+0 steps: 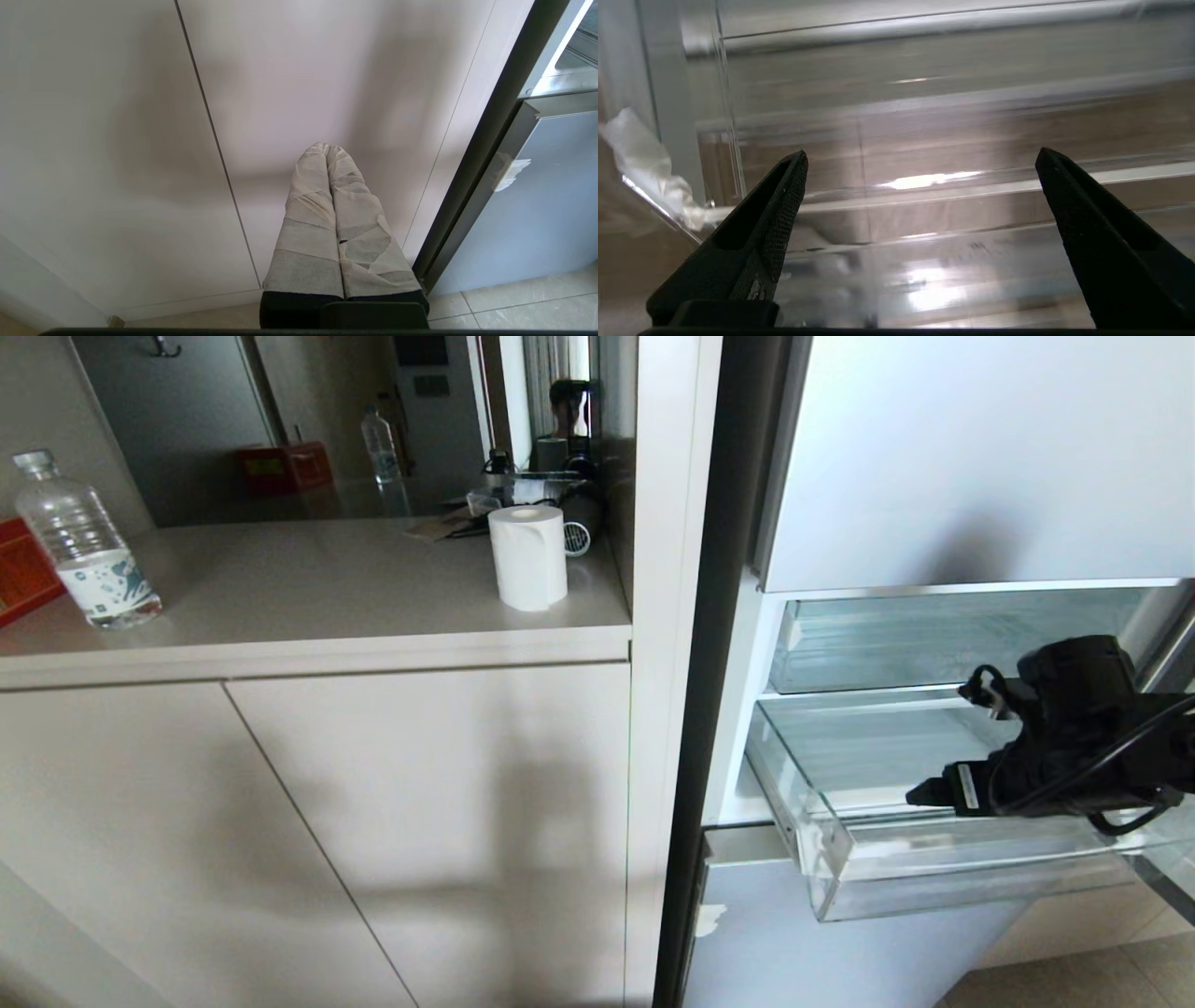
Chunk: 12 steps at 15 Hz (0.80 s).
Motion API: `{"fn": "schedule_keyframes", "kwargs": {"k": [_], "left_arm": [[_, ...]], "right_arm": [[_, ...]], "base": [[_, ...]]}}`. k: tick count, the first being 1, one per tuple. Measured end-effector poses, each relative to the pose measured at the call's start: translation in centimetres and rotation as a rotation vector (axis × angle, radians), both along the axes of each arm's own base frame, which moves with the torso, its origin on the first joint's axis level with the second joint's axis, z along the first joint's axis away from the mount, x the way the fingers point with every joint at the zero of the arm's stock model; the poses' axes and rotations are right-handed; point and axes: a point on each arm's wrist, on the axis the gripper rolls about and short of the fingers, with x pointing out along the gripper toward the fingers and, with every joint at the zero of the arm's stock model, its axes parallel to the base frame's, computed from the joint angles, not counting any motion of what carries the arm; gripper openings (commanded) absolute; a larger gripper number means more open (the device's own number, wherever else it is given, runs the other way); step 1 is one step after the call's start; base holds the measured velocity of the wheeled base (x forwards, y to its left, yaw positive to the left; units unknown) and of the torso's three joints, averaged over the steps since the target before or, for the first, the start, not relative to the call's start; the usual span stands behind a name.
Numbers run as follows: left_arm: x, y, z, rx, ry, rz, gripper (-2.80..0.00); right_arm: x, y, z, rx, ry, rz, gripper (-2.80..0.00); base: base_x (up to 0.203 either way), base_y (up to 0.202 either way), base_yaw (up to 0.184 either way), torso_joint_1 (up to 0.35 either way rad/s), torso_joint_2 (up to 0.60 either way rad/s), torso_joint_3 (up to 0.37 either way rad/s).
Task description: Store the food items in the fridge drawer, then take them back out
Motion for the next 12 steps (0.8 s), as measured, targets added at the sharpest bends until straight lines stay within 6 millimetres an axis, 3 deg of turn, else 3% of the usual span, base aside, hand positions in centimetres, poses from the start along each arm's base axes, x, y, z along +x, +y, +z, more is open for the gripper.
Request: {"fn": "schedule_keyframes", "kwargs": {"k": [8,12], "left_arm": [[0.0,0.0,0.0,0.000,0.000,0.000,-2.80],[0.0,0.0,0.0,0.000,0.000,0.000,-2.80]], "right_arm": [[-4.7,-1.1,3.0,0.008,0.102,-0.042,0.00],[-6.2,-1.5,3.5,0.013,0.123,-0.056,0.00]], "base": [[0.000,0.000,0.000,0.000,0.00,0.000],[0.000,0.000,0.000,0.000,0.00,0.000]]}}
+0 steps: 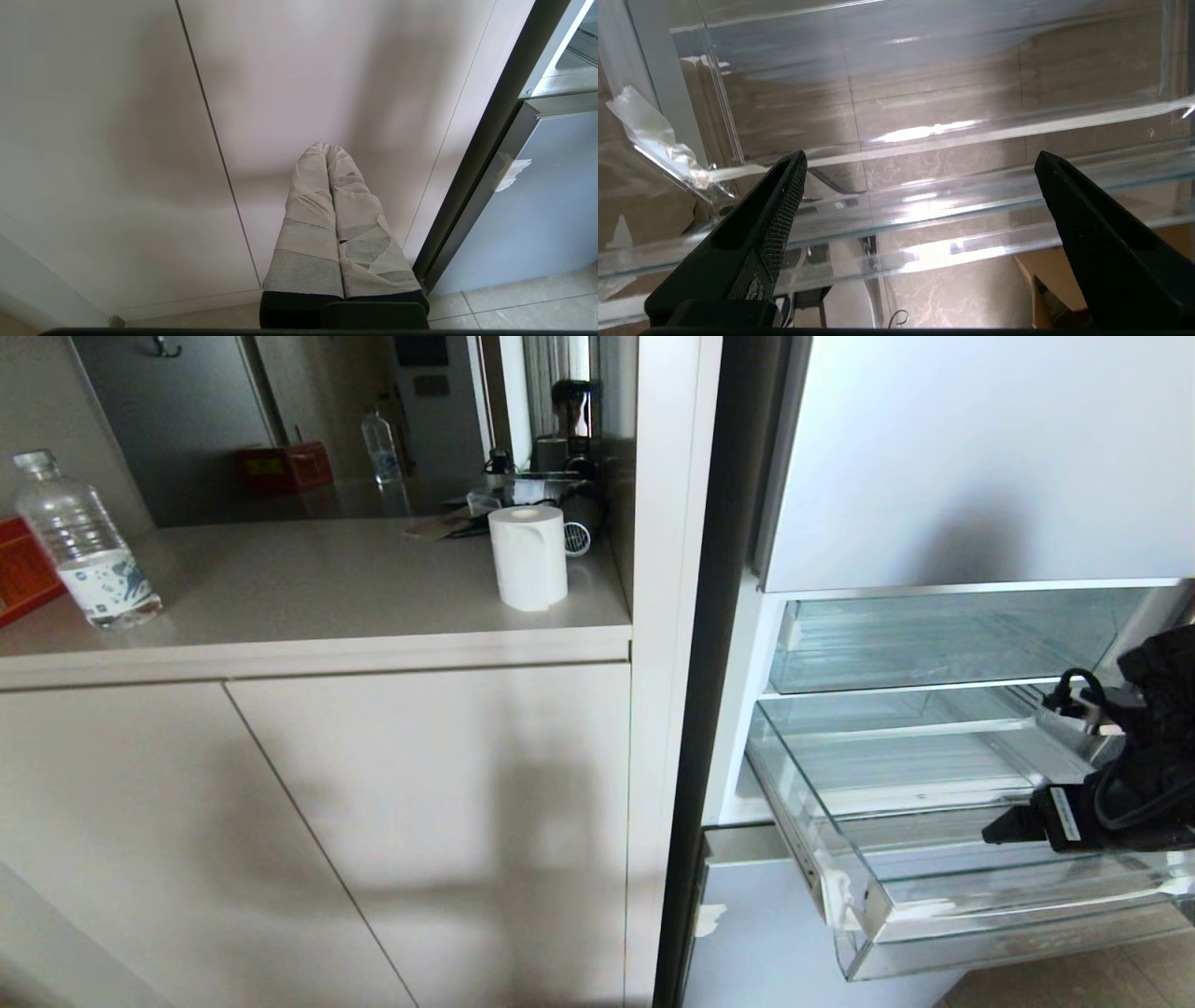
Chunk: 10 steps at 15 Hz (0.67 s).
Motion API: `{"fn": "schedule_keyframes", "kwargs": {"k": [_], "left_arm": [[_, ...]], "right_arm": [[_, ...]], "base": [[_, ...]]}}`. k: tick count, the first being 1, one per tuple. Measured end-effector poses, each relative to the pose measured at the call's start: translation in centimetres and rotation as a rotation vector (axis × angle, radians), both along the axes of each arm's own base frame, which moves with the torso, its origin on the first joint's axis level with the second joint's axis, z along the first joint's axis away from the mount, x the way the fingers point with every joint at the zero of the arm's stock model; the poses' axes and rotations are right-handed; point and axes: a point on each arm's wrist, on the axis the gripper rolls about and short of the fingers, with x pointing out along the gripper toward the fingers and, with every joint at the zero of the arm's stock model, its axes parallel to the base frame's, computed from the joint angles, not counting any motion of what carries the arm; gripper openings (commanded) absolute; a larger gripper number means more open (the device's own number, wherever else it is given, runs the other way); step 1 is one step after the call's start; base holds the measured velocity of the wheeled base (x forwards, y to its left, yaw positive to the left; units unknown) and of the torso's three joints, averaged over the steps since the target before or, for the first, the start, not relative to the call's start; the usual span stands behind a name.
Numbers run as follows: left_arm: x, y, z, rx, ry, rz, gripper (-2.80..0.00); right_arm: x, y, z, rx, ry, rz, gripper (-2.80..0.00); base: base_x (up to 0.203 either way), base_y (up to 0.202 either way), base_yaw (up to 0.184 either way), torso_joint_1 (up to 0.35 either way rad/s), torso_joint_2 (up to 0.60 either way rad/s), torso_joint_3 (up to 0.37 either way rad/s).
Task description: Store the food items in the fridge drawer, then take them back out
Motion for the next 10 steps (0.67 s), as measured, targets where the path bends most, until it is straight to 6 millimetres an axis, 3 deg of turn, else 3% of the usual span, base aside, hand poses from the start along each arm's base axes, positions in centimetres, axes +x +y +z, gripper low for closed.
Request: {"fn": "schedule_keyframes", "kwargs": {"k": [6,9,10], "left_arm": [[0.0,0.0,0.0,0.000,0.000,0.000,-2.80],[0.0,0.0,0.0,0.000,0.000,0.000,-2.80],[0.0,0.0,0.0,0.000,0.000,0.000,-2.80]], "right_arm": [[0.1,0.1,1.8,0.059,-0.141,-0.005,0.00],[-2.4,0.4,3.7,0.052,-0.241,0.001,0.00],[-4.0,0.6,4.6,0.047,-0.286,0.005,-2.80]], "base": [[0.000,0.000,0.000,0.000,0.00,0.000],[0.000,0.000,0.000,0.000,0.00,0.000],[0.000,0.000,0.000,0.000,0.00,0.000]]}}
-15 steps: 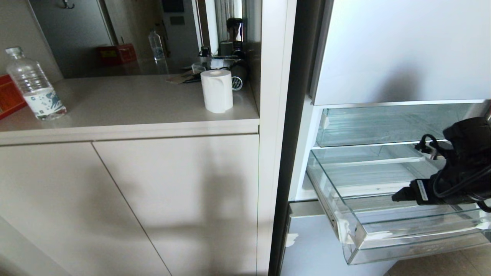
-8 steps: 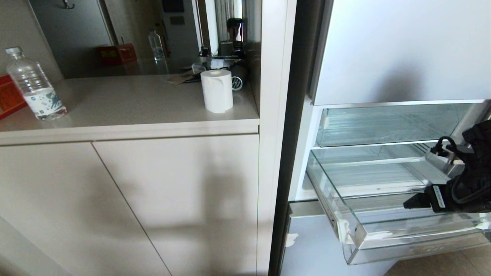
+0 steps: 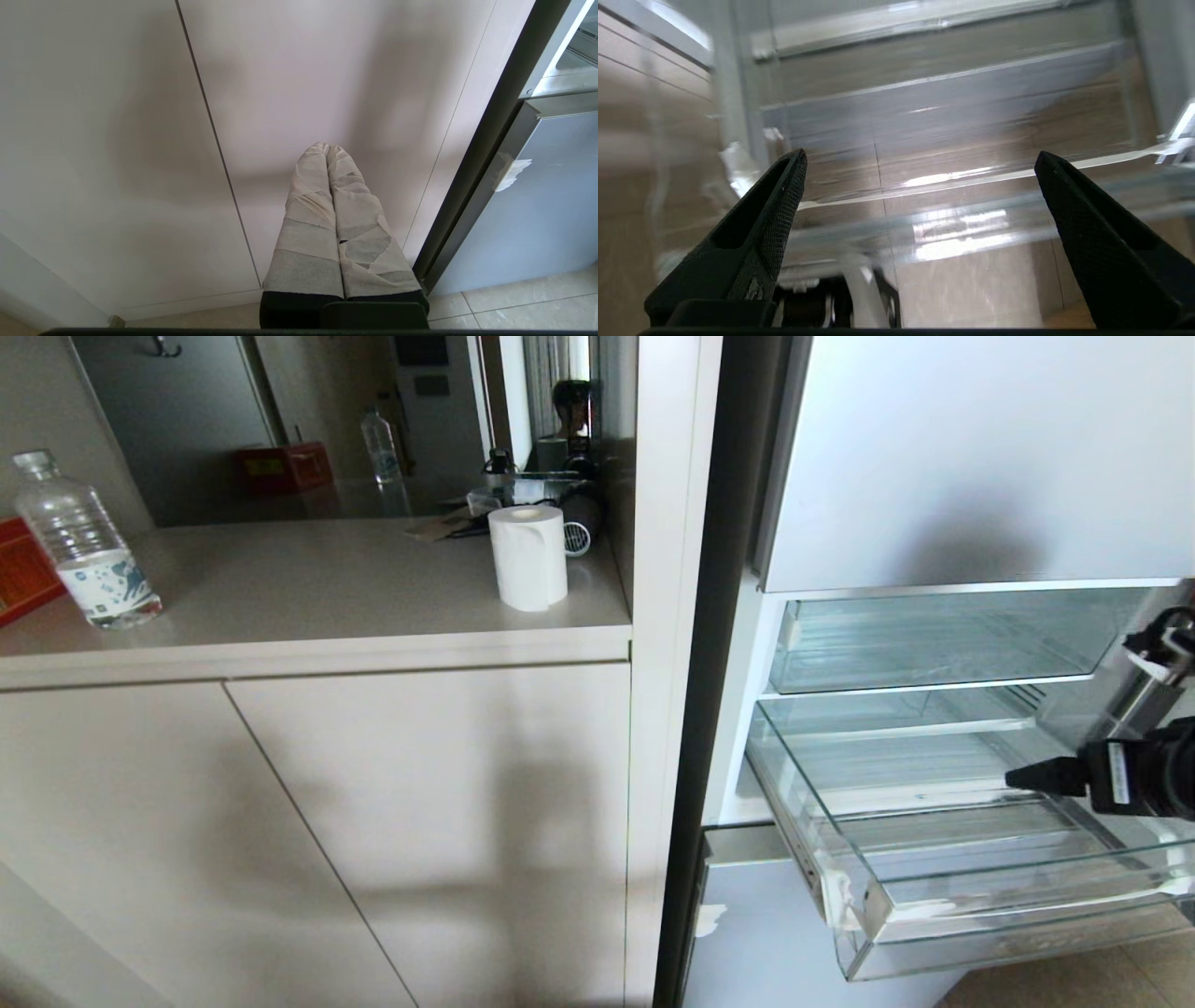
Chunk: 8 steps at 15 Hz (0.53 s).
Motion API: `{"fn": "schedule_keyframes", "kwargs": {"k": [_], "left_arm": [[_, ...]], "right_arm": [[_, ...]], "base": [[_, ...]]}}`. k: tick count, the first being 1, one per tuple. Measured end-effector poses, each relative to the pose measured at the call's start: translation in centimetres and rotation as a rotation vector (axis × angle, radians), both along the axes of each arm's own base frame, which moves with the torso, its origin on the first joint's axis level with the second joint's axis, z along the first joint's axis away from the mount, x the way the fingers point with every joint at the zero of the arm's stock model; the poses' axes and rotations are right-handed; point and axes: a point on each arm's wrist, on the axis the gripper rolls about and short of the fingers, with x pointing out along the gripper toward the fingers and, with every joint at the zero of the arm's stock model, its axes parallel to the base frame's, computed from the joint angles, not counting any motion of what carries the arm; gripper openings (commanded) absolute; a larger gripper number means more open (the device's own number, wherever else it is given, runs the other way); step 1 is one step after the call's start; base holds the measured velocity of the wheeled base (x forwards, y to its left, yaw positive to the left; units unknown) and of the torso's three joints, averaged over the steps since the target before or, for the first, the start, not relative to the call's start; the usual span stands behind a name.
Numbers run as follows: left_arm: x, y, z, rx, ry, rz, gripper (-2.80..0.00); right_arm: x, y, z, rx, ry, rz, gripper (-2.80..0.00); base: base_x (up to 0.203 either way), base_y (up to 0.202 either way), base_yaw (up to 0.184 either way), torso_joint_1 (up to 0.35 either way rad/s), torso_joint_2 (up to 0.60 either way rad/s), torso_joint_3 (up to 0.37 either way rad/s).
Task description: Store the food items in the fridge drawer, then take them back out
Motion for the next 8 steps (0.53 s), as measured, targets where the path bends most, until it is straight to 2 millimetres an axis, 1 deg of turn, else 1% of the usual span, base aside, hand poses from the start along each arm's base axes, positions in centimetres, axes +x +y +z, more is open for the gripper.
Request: {"fn": "schedule_keyframes", "kwargs": {"k": [2,4,5,6,7,8], "left_arm": [[0.0,0.0,0.0,0.000,0.000,0.000,-2.80],[0.0,0.0,0.0,0.000,0.000,0.000,-2.80],[0.0,0.0,0.0,0.000,0.000,0.000,-2.80],[0.0,0.0,0.0,0.000,0.000,0.000,-2.80],[0.0,0.0,0.0,0.000,0.000,0.000,-2.80],[0.0,0.0,0.0,-0.002,-0.001,0.000,-2.80]], "right_arm": [[-3.7,0.3,1.3,-0.011,-0.094,0.005,-2.80],[-8.7,0.8,2.2,-0.026,-0.216,0.009,-2.80],[-11.4,1.0,2.2,-0.041,-0.280,0.015,-2.80],[-13.9,1.2,1.9,-0.059,-0.340,0.023,-2.80],[-16.5,1.5,1.0,-0.082,-0.402,0.034,-2.80],[-18.9,1.7,-0.3,-0.105,-0.457,0.047,-2.80]], "base": [[0.000,0.000,0.000,0.000,0.00,0.000],[0.000,0.000,0.000,0.000,0.00,0.000],[0.000,0.000,0.000,0.000,0.00,0.000],[0.000,0.000,0.000,0.000,0.00,0.000],[0.000,0.000,0.000,0.000,0.00,0.000],[0.000,0.000,0.000,0.000,0.00,0.000]]}}
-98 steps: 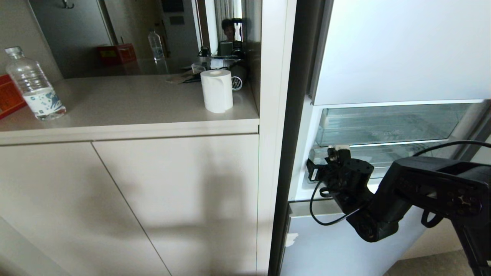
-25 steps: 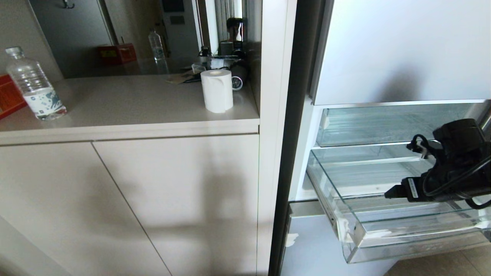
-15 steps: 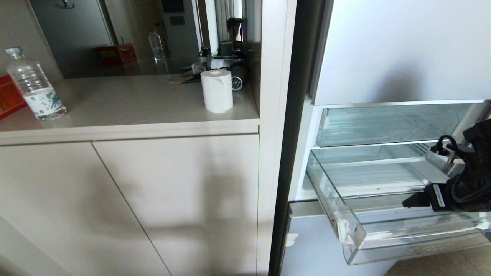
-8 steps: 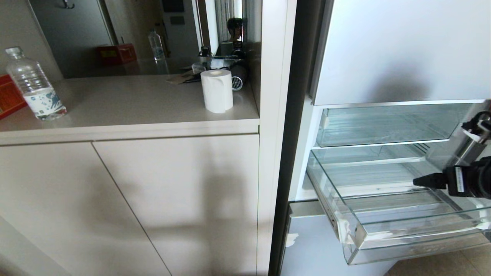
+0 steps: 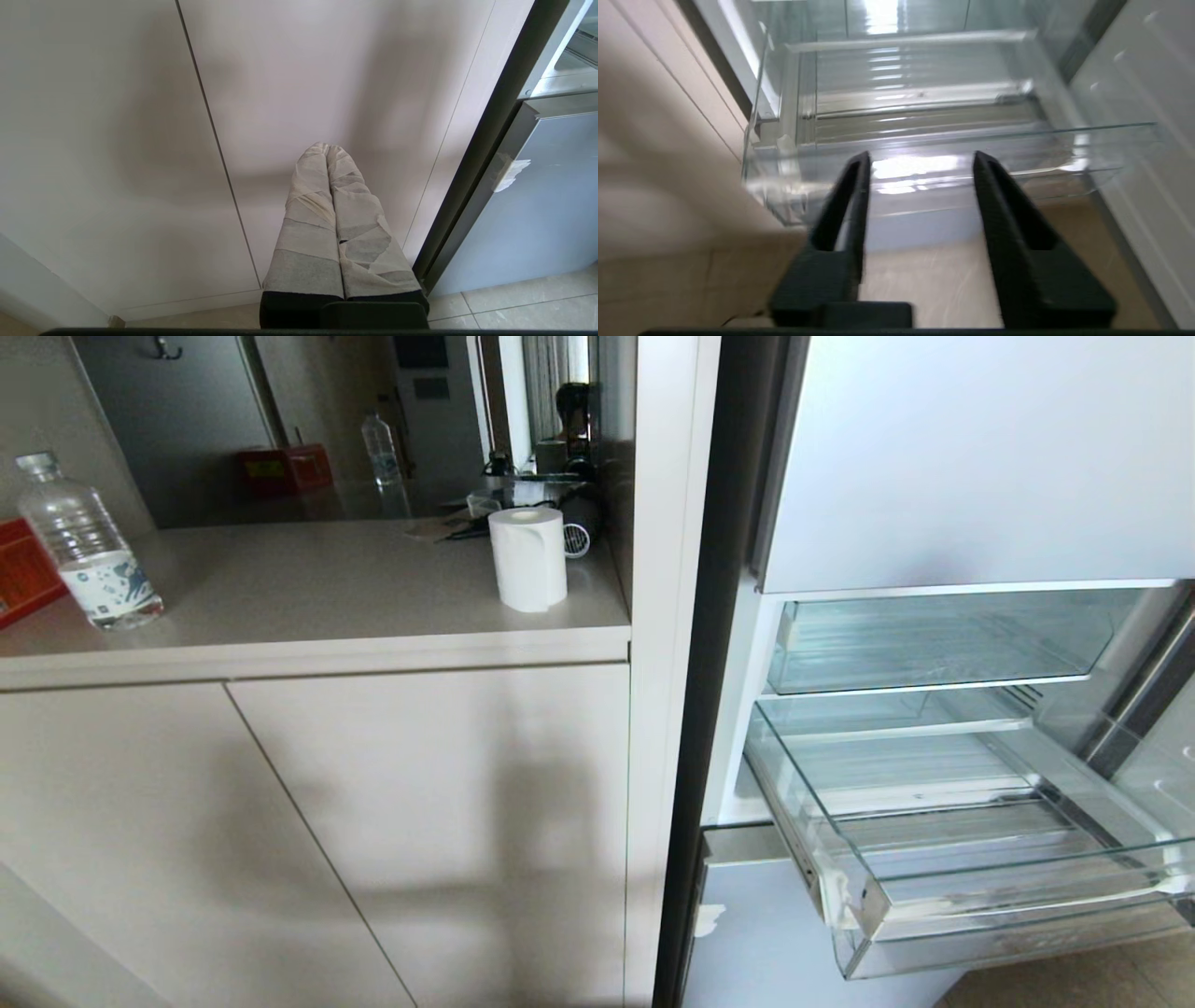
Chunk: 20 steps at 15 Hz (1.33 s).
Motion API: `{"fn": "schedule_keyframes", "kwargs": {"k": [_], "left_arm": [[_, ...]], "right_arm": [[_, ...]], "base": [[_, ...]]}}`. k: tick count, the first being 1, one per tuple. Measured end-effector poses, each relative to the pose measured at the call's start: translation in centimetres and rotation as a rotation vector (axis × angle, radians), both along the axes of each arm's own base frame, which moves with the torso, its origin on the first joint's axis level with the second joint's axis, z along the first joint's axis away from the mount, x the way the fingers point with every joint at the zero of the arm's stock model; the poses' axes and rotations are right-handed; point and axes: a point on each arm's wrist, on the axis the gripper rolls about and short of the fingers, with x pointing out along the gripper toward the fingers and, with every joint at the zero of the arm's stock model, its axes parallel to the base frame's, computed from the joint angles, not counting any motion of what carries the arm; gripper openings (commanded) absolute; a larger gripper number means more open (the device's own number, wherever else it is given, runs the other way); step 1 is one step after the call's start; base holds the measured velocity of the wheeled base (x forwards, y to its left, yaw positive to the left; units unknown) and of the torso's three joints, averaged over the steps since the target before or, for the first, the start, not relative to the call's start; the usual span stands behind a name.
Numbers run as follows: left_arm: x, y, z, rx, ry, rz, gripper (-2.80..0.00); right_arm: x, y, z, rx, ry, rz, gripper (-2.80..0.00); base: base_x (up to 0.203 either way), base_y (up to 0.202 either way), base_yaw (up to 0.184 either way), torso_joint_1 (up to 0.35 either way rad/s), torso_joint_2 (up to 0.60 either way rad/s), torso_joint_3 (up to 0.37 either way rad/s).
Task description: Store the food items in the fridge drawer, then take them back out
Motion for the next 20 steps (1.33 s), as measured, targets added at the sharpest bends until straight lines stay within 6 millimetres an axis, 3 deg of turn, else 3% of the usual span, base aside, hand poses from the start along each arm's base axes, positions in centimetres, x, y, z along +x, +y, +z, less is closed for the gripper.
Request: {"fn": "schedule_keyframes", "kwargs": {"k": [2,6,8,13,20], "left_arm": [[0.0,0.0,0.0,-0.011,0.000,0.000,-2.80],[0.0,0.0,0.0,-0.013,0.000,0.000,-2.80],[0.0,0.0,0.0,-0.014,0.000,0.001,-2.80],[0.0,0.0,0.0,-0.018,-0.001,0.001,-2.80],[0.0,0.0,0.0,-0.018,-0.001,0.001,-2.80]], "right_arm": [[-2.3,0.2,-3.3,0.000,-0.064,0.010,-2.80],[-2.1,0.4,-10.9,-0.046,-0.068,0.120,-2.80],[-2.4,0.4,-13.1,-0.068,-0.083,0.154,-2.80],[-4.0,0.1,-14.9,-0.016,-0.186,0.064,-2.80],[-4.3,0.1,-15.1,-0.011,-0.215,0.061,-2.80]], "base": [[0.000,0.000,0.000,0.000,0.00,0.000],[0.000,0.000,0.000,0.000,0.00,0.000],[0.000,0.000,0.000,0.000,0.00,0.000],[0.000,0.000,0.000,0.000,0.00,0.000],[0.000,0.000,0.000,0.000,0.00,0.000]]}}
